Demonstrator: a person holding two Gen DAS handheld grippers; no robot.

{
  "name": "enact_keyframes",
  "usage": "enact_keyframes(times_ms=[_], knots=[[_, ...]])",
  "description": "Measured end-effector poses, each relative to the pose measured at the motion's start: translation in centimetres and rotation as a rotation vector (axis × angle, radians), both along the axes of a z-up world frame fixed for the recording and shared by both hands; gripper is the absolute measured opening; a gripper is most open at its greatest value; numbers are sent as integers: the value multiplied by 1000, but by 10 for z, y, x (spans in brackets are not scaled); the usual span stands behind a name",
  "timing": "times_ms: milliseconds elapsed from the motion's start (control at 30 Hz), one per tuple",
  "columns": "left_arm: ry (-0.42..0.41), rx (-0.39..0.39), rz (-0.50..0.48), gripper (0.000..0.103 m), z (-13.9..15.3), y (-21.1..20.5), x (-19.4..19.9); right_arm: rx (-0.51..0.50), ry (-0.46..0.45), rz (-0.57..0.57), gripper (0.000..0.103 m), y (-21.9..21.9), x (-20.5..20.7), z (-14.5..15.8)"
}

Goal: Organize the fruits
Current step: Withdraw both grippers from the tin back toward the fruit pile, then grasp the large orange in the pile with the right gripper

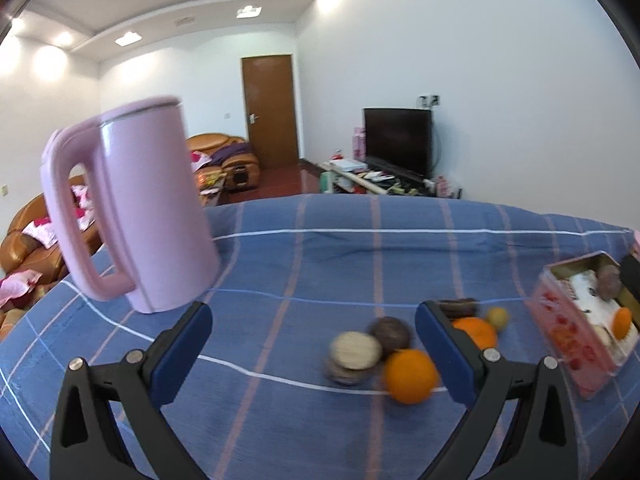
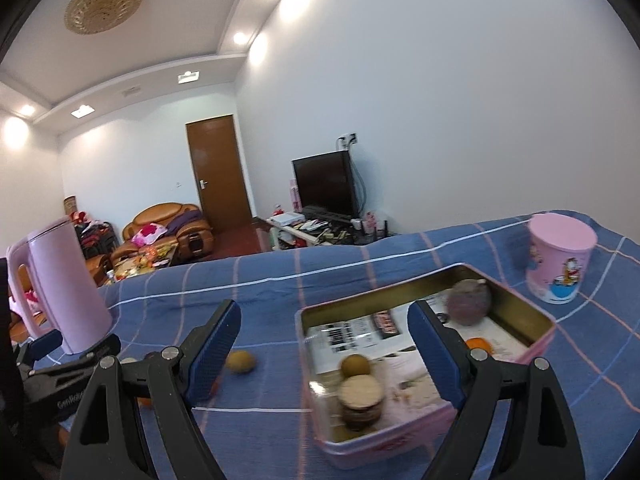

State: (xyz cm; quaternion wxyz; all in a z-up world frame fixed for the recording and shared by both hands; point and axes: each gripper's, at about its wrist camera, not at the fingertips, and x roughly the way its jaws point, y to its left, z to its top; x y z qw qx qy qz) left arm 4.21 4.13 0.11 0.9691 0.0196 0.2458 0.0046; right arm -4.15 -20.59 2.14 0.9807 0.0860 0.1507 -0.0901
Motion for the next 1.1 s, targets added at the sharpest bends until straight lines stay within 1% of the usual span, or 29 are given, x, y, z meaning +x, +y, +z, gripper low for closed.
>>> enact_keyframes(times_ms=[100, 200, 300, 333, 367, 433, 533, 600, 667, 867, 967, 1033, 1100], knots=[[36, -20, 54, 103, -4, 22, 14, -44, 34, 19, 87, 16, 11, -1], [68, -38, 115, 103, -8, 41, 26, -78, 103, 81, 87, 34, 28, -5], [93, -46, 145, 103, -11, 52, 31, -53, 182, 163, 86, 49, 44, -12], [98, -48, 149, 103, -11, 54, 32, -40, 215, 196, 83, 55, 52, -16], [101, -50, 151, 103, -12, 55, 32, -35, 236, 216, 77, 60, 57, -18], [117, -52, 148, 103, -13, 56, 34, -26, 296, 255, 73, 70, 70, -27], [147, -51, 141, 103, -16, 55, 37, 1, 390, 270, 58, 82, 89, -40], [157, -51, 137, 103, -17, 55, 36, 37, 438, 279, 56, 84, 100, -48], [162, -58, 124, 103, -16, 55, 36, 84, 453, 290, 55, 84, 108, -52], [138, -45, 113, 103, -9, 53, 30, 141, 495, 330, 56, 89, 122, -62], [135, -52, 108, 103, -7, 54, 28, 210, 502, 337, 56, 82, 126, -66], [141, -60, 104, 103, -7, 55, 28, 205, 505, 339, 56, 83, 126, -65], [150, -72, 98, 103, -8, 55, 29, 171, 515, 337, 48, 86, 125, -64]])
